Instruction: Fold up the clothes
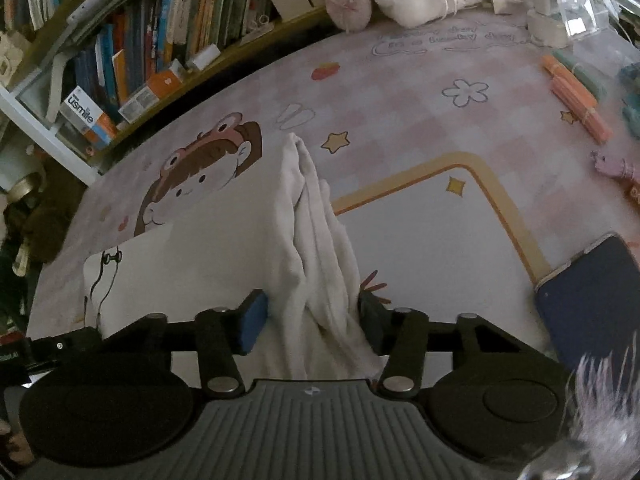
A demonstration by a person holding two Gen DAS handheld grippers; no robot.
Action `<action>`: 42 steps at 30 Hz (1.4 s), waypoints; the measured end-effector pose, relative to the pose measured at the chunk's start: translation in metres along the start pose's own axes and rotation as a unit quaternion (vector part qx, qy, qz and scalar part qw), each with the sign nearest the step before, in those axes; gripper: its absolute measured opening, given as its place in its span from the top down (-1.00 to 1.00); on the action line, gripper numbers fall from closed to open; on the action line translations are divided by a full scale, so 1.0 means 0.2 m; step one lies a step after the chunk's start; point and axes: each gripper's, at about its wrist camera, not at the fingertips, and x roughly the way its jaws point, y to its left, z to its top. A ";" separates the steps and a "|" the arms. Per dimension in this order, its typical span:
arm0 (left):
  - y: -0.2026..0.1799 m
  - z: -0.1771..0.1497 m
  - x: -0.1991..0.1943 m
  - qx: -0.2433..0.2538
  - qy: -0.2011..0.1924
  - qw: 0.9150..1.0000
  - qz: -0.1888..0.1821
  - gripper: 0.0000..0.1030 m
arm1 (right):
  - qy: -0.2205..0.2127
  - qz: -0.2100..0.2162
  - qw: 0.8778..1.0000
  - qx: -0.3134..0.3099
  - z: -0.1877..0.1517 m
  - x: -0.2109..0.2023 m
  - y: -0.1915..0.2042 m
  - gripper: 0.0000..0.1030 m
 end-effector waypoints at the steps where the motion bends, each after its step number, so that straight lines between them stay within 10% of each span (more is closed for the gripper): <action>1: 0.00 0.00 0.00 -0.008 -0.004 1.000 0.000 -0.63 | -0.002 0.002 1.000 -0.002 -0.01 0.00 0.00 0.18; 11: -0.08 -0.03 -0.06 0.015 -0.019 1.000 0.011 0.56 | -0.014 0.025 0.996 -0.089 -0.12 -0.13 0.12 0.71; 18: -0.11 -0.06 -0.09 0.054 -0.011 0.998 0.013 0.56 | -0.006 0.066 0.993 -0.097 -0.15 -0.18 0.09 0.72; 30: -0.02 -0.01 0.02 -0.016 0.031 0.999 -0.008 -0.10 | 0.036 0.072 0.996 0.044 -0.12 -0.06 -0.08 0.27; 36: -0.05 -0.01 0.04 -0.015 0.019 1.000 0.000 0.22 | 0.028 0.058 0.997 0.031 -0.10 -0.02 -0.01 0.46; 42: -0.10 -0.04 -0.02 0.019 -0.004 1.000 0.007 0.56 | -0.051 0.039 0.985 -0.163 -0.16 -0.15 0.25 0.70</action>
